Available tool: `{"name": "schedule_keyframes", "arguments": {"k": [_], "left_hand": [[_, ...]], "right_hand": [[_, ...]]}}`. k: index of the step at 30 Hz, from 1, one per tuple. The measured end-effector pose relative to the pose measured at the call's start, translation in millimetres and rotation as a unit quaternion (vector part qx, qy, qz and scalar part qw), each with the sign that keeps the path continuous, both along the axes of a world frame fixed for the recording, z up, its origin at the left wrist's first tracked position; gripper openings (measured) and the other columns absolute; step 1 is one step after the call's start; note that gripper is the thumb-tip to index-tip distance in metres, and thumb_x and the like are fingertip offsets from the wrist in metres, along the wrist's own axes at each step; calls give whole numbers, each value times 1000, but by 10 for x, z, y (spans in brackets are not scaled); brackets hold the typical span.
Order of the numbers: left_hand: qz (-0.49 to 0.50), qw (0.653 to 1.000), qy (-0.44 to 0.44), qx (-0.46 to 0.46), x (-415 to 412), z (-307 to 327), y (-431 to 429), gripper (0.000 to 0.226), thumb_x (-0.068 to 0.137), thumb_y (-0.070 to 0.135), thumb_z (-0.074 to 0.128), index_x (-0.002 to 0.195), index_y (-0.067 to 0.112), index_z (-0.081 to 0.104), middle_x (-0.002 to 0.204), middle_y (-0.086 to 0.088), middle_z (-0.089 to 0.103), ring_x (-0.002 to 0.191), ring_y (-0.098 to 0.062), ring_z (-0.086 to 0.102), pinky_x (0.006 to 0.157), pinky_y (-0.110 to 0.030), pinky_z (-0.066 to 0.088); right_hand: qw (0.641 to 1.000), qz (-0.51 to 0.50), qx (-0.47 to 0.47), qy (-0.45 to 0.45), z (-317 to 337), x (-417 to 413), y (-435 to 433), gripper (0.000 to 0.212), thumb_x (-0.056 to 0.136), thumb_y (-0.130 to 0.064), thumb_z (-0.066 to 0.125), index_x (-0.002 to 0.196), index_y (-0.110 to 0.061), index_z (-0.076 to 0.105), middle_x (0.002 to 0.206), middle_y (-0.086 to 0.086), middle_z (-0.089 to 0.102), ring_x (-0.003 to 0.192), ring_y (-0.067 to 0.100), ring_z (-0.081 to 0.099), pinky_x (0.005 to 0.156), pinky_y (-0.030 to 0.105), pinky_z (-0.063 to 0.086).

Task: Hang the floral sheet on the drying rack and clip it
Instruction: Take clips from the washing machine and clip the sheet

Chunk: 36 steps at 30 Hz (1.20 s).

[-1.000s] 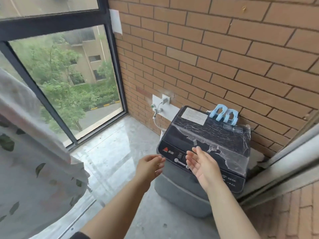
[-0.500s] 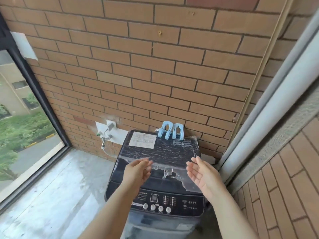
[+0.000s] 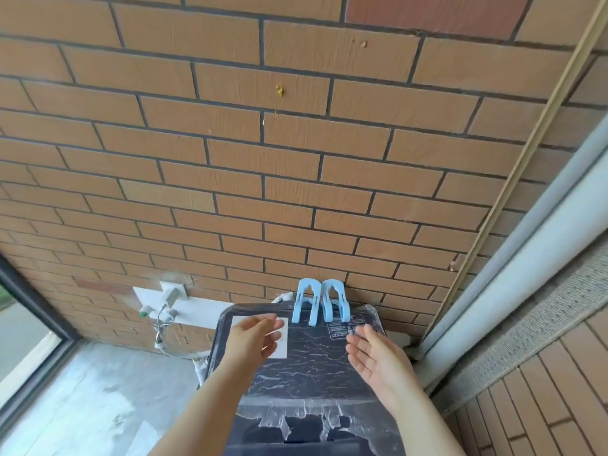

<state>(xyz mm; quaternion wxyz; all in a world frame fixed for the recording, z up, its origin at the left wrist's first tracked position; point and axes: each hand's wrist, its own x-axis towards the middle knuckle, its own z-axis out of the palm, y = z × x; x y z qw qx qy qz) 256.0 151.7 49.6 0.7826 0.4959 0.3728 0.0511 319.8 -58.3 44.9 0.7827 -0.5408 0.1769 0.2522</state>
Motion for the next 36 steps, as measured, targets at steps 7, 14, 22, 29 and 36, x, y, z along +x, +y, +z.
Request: {"name": "schedule_keyframes", "arguments": {"k": [7, 14, 22, 29, 36], "left_hand": [[14, 998, 49, 36, 387, -281, 167, 6, 92, 8, 58, 94, 7, 64, 93, -11, 71, 87, -23, 64, 79, -31, 51], [0, 989, 116, 90, 766, -581, 285, 4, 87, 8, 65, 91, 6, 67, 92, -14, 71, 90, -29, 66, 78, -34, 53], [-38, 975, 197, 94, 908, -989, 237, 4, 87, 5, 63, 87, 5, 67, 91, -18, 71, 79, -26, 64, 68, -30, 50], [-128, 944, 215, 216, 1235, -1176, 342, 24, 87, 32, 64, 104, 17, 58, 97, 0, 67, 90, -22, 65, 83, -40, 56], [-175, 914, 229, 285, 1803, -1252, 313, 26, 85, 37, 66, 96, 14, 59, 90, -3, 66, 84, -20, 63, 78, -34, 53]], "right_hand": [[998, 26, -48, 19, -178, 594, 138, 23, 93, -20, 59, 109, -4, 62, 102, 16, 70, 96, 28, 66, 82, 35, 54], [985, 53, -161, -3, -469, 1085, 202, 17, 93, -21, 59, 102, -8, 64, 94, 13, 72, 91, 26, 68, 82, 36, 56], [959, 94, -266, -10, -940, 1287, 154, 15, 96, -24, 54, 102, -13, 62, 94, 9, 70, 88, 22, 67, 79, 31, 55], [928, 126, -344, -62, -1167, 1478, 259, 12, 94, -24, 56, 104, -17, 58, 96, 0, 67, 85, 16, 65, 79, 33, 56], [880, 180, -429, -96, -1336, 1746, 445, 19, 90, -32, 60, 103, -19, 61, 96, -4, 68, 85, 11, 64, 71, 29, 53]]}}
